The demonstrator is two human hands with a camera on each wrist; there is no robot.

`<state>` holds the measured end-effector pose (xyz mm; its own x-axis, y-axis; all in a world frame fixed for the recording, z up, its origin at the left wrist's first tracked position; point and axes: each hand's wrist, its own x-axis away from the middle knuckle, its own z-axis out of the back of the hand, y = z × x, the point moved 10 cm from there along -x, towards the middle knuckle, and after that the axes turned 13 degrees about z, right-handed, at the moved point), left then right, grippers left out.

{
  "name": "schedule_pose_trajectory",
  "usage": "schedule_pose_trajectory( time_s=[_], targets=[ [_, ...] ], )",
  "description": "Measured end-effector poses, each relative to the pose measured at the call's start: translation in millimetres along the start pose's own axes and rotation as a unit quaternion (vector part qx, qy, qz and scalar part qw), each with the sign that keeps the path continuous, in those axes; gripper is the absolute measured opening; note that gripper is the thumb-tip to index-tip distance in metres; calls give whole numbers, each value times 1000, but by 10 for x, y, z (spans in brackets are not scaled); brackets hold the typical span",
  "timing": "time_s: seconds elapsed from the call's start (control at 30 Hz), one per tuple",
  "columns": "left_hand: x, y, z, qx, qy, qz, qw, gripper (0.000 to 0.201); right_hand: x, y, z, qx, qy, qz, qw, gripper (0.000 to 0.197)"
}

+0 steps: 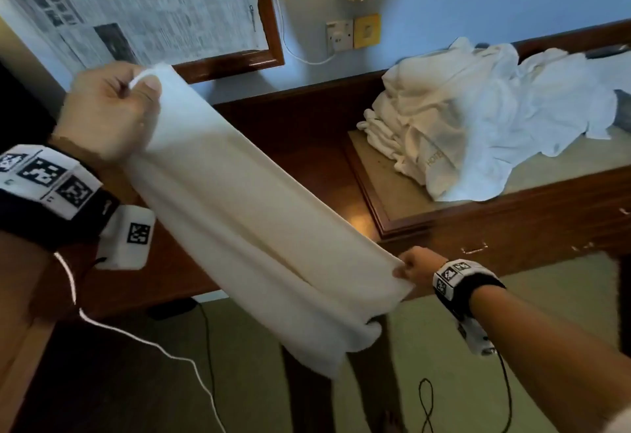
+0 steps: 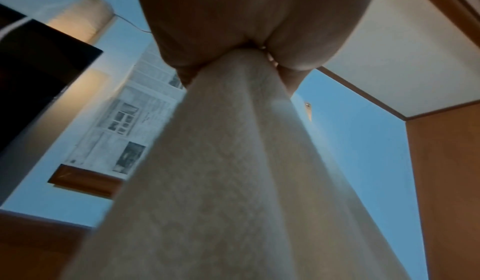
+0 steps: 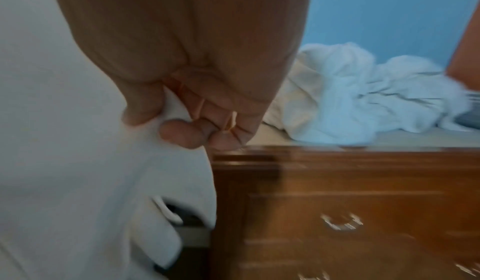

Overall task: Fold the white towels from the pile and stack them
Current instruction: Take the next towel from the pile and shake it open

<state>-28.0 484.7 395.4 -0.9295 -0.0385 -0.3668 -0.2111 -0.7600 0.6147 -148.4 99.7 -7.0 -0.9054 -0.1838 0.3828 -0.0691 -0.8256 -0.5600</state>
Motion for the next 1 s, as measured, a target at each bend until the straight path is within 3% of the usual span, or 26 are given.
schedule_pose_trajectory(
  time_s=[0.07, 0.13, 0.23, 0.33, 0.43, 0.5, 0.57, 0.63, 0.8, 0.87, 1.0],
  targets=[
    [-75, -187, 89, 19, -16, 25, 999, 26, 182, 389, -43, 60, 9, -97, 993, 12],
    [-90, -336, 82, 16, -26, 39, 999, 25, 293, 581, -66, 85, 33, -165, 982, 18],
    [-12, -316, -88, 22, -40, 9, 999, 35, 202, 371, -46, 81, 51, -166, 981, 27],
    [220, 10, -483, 30, -98, -47, 994, 24, -70, -386, 260, -3, 139, -50, 989, 41],
    [469, 263, -919, 45, -173, -66, 982, 24, -140, -1573, 814, -136, 231, 160, 950, 38],
    [602, 352, -1148, 37, -217, -74, 973, 22, -90, -2263, 1102, -218, 212, 275, 912, 37],
    [677, 410, -1254, 40, -238, -86, 967, 19, -27, -2696, 1307, -267, 185, 343, 881, 27],
    [661, 435, -1219, 55, -237, -88, 966, 17, 21, -2909, 1500, -258, 204, 373, 868, 20],
    [516, 421, -930, 72, -189, -94, 975, 19, 107, -3264, 1799, -194, 258, 415, 851, 35],
    [494, 427, -829, 105, -177, -98, 974, 26, 152, -3410, 1921, -168, 272, 431, 843, 27],
    [498, 219, -778, 209, -153, -35, 965, 33, 217, -3574, 2231, -119, 319, 438, 832, 27]
  ],
)
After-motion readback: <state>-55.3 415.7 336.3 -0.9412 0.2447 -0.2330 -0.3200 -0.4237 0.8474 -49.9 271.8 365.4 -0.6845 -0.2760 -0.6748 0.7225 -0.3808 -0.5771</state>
